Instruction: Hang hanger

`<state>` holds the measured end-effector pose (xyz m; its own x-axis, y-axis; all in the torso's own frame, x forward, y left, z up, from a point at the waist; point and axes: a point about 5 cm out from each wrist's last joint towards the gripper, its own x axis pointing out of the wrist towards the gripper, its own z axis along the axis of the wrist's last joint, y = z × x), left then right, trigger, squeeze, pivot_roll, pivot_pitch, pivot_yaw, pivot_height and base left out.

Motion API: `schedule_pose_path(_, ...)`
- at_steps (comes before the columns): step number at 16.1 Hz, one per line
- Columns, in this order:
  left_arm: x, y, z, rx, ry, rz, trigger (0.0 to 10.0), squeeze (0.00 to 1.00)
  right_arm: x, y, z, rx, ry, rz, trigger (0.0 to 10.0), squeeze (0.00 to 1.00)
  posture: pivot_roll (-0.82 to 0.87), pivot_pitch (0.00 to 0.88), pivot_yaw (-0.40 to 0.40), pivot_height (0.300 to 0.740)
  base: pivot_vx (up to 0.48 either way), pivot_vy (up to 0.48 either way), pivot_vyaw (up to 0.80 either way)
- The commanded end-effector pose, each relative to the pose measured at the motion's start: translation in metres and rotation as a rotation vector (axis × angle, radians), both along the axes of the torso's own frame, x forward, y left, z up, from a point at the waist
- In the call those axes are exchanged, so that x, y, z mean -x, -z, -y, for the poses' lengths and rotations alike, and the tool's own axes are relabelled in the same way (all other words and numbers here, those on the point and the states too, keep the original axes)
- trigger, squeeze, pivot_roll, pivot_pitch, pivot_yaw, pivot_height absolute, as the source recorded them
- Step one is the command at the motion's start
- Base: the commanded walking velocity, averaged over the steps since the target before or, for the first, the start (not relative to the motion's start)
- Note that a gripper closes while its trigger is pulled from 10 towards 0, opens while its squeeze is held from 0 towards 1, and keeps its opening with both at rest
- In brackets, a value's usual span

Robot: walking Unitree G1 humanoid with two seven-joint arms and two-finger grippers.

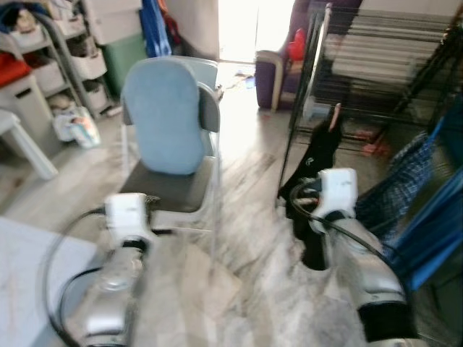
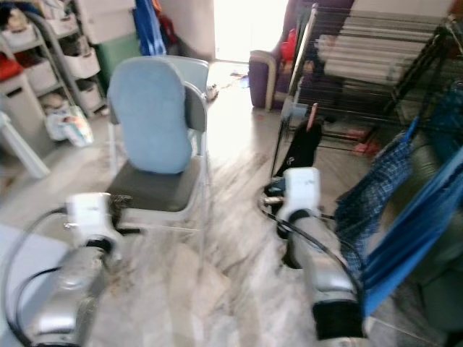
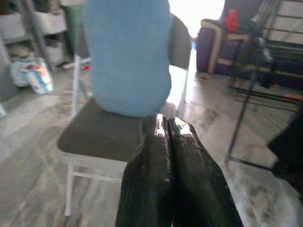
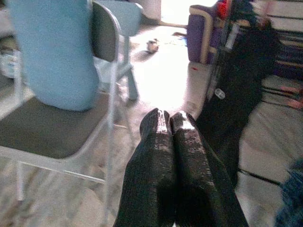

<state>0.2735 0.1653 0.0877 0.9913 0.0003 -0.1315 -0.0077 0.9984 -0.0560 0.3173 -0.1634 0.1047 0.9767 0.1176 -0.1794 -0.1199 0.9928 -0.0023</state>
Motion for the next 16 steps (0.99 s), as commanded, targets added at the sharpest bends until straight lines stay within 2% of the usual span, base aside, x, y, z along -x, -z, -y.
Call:
schedule_pose_path(1,0.001,0.002,-0.008,-0.022,-0.006,-0.007,10.0,0.0,0.001,0.004,-0.005,0.008,-0.011,-0.012,10.0,0.0,-0.07,0.0,0.049,0.74,0.0,0.315,0.0)
schedule_pose_path(4,0.005,0.009,-0.008,-0.039,0.013,-0.015,10.0,0.0,0.009,0.015,0.002,0.029,0.022,-0.043,10.0,0.0,-0.09,0.0,0.071,0.74,0.0,0.0,0.0)
schedule_pose_path(5,0.005,0.01,-0.006,-0.017,0.016,-0.014,10.0,0.0,0.012,0.016,0.005,0.029,0.07,-0.037,10.0,0.0,-0.11,0.0,0.083,0.74,0.0,0.0,0.0)
schedule_pose_path(8,-0.002,0.002,0.001,-0.007,0.041,0.027,10.0,0.0,0.009,0.005,0.009,0.014,0.078,0.016,10.0,0.0,-0.12,0.0,0.086,0.74,0.0,0.0,0.0)
schedule_pose_path(9,-0.003,-0.001,-0.002,-0.045,0.003,0.053,10.0,0.0,0.007,0.001,0.009,0.029,0.067,0.041,10.0,0.0,-0.1,0.0,0.063,0.74,0.0,0.0,0.0)
schedule_pose_path(12,0.003,-0.003,-0.014,-0.051,-0.063,0.072,10.0,0.0,-0.004,0.0,0.001,0.036,0.009,0.033,10.0,0.0,-0.05,0.0,-0.027,0.74,0.0,0.0,0.0)
schedule_pose_path(14,0.005,-0.002,-0.022,-0.045,-0.104,0.07,10.0,0.0,-0.01,-0.002,-0.006,0.039,-0.016,0.038,10.0,0.0,-0.04,0.0,-0.042,0.74,0.0,0.0,0.0)
schedule_pose_path(16,0.002,-0.004,-0.022,-0.051,-0.092,0.082,10.0,0.0,-0.01,-0.002,-0.009,0.026,-0.011,0.044,10.0,0.0,-0.04,0.0,-0.033,0.74,0.0,0.0,0.0)
